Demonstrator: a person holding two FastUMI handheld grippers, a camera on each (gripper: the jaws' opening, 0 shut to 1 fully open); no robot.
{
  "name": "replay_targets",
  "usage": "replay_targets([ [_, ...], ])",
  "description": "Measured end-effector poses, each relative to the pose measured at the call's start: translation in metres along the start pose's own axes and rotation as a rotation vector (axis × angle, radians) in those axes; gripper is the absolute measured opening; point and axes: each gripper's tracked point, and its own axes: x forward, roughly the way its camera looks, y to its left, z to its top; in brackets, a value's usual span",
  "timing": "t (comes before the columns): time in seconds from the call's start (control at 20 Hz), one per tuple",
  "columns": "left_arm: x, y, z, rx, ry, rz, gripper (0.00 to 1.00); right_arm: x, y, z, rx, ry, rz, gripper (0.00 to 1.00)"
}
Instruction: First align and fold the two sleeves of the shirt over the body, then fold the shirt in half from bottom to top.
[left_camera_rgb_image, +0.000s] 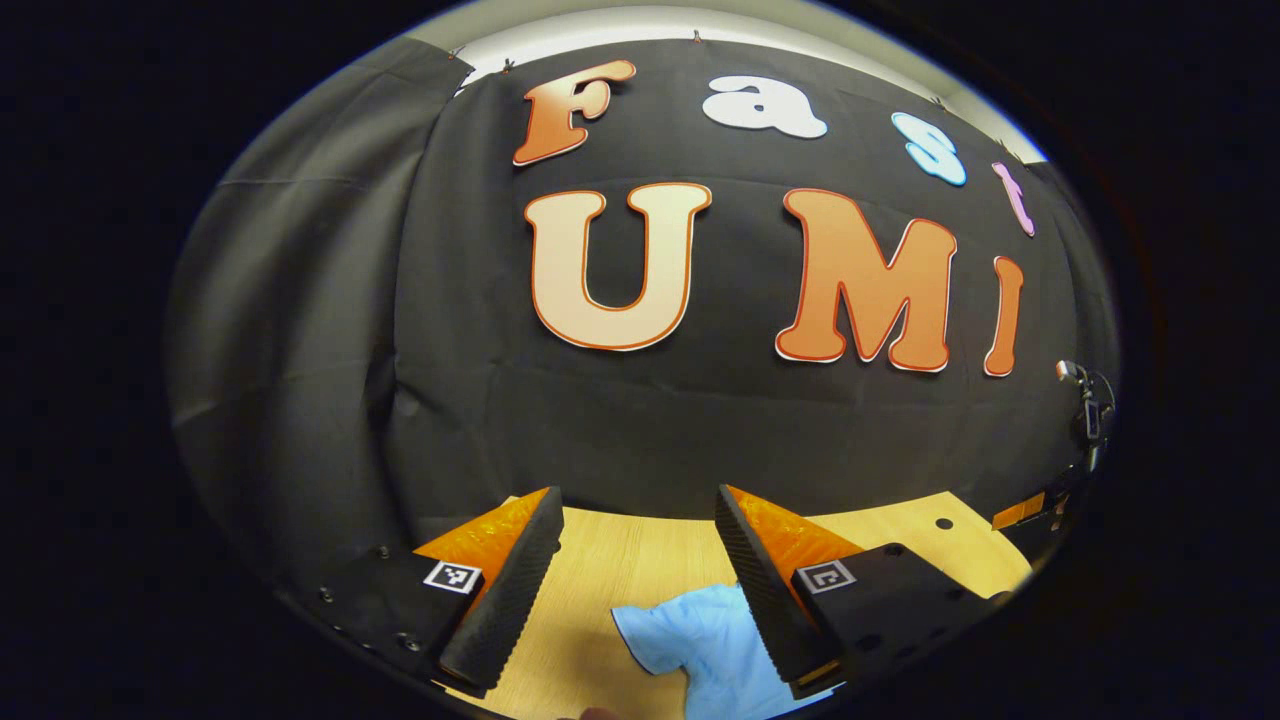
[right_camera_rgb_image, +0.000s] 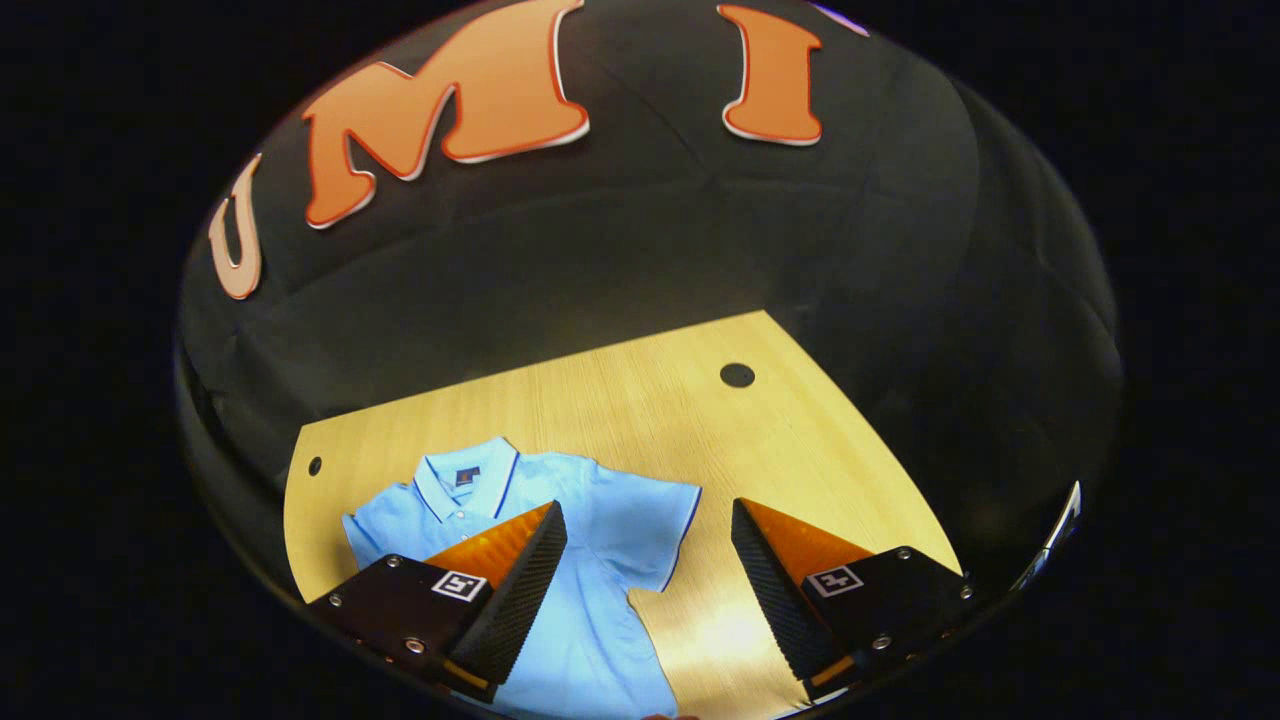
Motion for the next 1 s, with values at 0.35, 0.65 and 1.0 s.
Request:
replay_targets([
  [0.35, 0.013, 0.020, -0.021, -0.012, 0.051, 0.046, 0.99, 0.092, 0.000, -0.051, 0.022, 0.303, -0.027, 1.00],
  [0.65, 0.019, 0.039, -0.034, -0.012, 0.081, 0.093, 1.00, 0.132, -0.018, -0.080, 0.001, 0.427, -0.112, 1.00],
  [1.0, 0.024, 0.046, -0.045, -0.022, 0.111, 0.105, 0.99, 0.150, -0.023, -0.094, 0.042, 0.492, -0.121, 1.00],
])
